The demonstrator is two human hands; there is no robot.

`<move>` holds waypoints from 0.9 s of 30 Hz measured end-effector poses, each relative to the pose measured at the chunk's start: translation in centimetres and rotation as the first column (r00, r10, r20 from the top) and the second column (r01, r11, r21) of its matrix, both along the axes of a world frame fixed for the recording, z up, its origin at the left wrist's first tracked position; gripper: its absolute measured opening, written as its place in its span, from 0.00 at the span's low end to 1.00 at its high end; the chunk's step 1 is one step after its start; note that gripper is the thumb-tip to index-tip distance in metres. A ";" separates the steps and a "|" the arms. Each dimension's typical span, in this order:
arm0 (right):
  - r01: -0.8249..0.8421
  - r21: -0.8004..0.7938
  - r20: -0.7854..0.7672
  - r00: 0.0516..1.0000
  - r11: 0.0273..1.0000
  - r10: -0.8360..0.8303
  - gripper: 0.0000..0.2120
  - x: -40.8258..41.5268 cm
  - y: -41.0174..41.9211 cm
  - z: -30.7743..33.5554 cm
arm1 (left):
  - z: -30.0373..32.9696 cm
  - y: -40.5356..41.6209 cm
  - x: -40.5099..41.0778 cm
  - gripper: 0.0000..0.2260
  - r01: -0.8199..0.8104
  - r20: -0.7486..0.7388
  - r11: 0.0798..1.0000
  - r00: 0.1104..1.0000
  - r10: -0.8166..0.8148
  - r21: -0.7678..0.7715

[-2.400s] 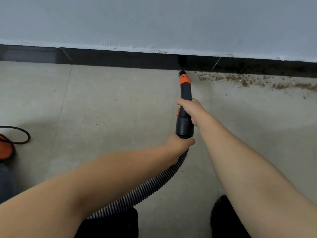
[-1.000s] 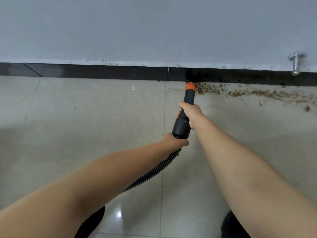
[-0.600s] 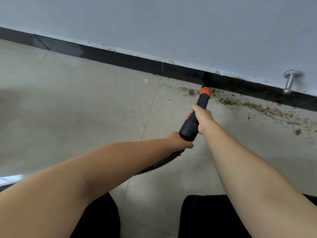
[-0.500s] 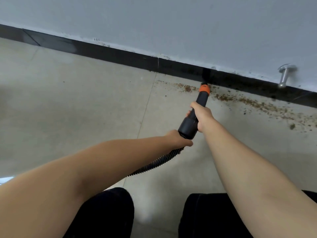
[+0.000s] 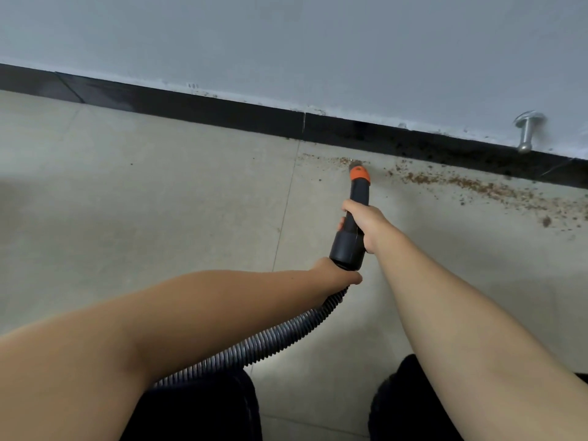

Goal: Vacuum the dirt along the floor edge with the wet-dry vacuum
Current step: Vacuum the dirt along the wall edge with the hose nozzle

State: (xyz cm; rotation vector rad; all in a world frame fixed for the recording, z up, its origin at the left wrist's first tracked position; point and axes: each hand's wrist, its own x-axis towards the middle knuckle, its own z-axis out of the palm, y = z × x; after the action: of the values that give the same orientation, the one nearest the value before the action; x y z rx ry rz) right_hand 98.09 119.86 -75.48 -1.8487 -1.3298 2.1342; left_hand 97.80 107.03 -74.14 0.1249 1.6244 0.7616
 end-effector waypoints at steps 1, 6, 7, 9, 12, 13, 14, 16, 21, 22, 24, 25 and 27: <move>-0.008 -0.006 -0.002 1.000 1.000 0.008 0.05 -0.4 -0.2 0.1 | 0.1 -0.2 -0.2 0.09 -0.010 0.005 1.000 1.000 0.010 0.003; -0.045 -0.057 -0.040 0.998 0.997 0.043 0.05 -2.7 -3.4 0.0 | 0.4 -3.3 -2.1 0.08 -0.044 0.019 0.998 0.999 0.045 -0.047; -0.051 -0.066 -0.060 0.997 0.997 0.047 0.05 -3.2 -4.3 -0.1 | 0.3 -4.1 -2.5 0.08 -0.049 0.013 0.997 0.999 0.050 -0.061; -0.066 -0.084 -0.094 0.994 0.994 0.058 0.04 -4.4 -6.3 -0.1 | 0.3 -5.8 -3.3 0.07 -0.070 -0.010 0.994 0.998 0.069 -0.090; -0.092 -0.112 -0.120 0.990 0.989 0.078 0.05 -6.2 -8.3 -0.1 | 0.3 -7.5 -4.9 0.08 -0.112 -0.033 0.986 0.994 0.109 -0.124; -0.092 -0.112 -0.126 0.989 0.989 0.078 0.06 -6.7 -8.5 -0.1 | 0.2 -7.8 -5.4 0.09 -0.116 -0.041 0.985 0.993 0.112 -0.127; -0.086 -0.109 -0.130 0.989 0.990 0.072 0.06 -7.0 -8.6 -0.1 | 0.2 -7.8 -5.8 0.09 -0.114 -0.048 0.985 0.993 0.109 -0.127; -0.062 -0.087 -0.118 0.992 0.994 0.051 0.06 -7.1 -8.1 -0.1 | 0.1 -7.4 -6.2 0.09 -0.088 -0.056 0.989 0.995 0.081 -0.119; 0.059 -0.038 -0.060 0.996 0.998 -0.061 0.05 -4.3 -4.8 -0.5 | -0.2 -4.3 -5.1 0.08 0.034 -0.036 0.996 0.999 -0.037 -0.085; 0.092 -0.027 -0.052 0.994 0.995 -0.093 0.05 -3.7 -4.0 -0.5 | -0.2 -3.6 -4.9 0.09 0.052 -0.031 0.996 0.998 -0.055 -0.074; 0.143 -0.003 -0.035 0.989 0.990 -0.143 0.05 -2.7 -2.4 -0.5 | -0.3 -2.0 -4.4 0.11 0.081 -0.025 0.995 0.996 -0.083 -0.056; 0.156 0.006 -0.026 0.987 0.988 -0.156 0.05 -2.5 -1.6 -0.5 | -0.3 -1.3 -4.2 0.12 0.090 -0.021 0.995 0.996 -0.091 -0.046; 0.161 0.018 -0.011 0.987 0.987 -0.161 0.06 -2.3 -0.2 -0.4 | -0.3 0.1 -4.1 0.12 0.091 -0.011 0.996 0.996 -0.091 -0.027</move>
State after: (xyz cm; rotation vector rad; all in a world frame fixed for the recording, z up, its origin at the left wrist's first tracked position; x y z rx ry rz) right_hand 95.83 119.61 -75.86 -1.8661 -1.1510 2.0408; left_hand 93.70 107.11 -74.40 0.1835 1.6289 0.6703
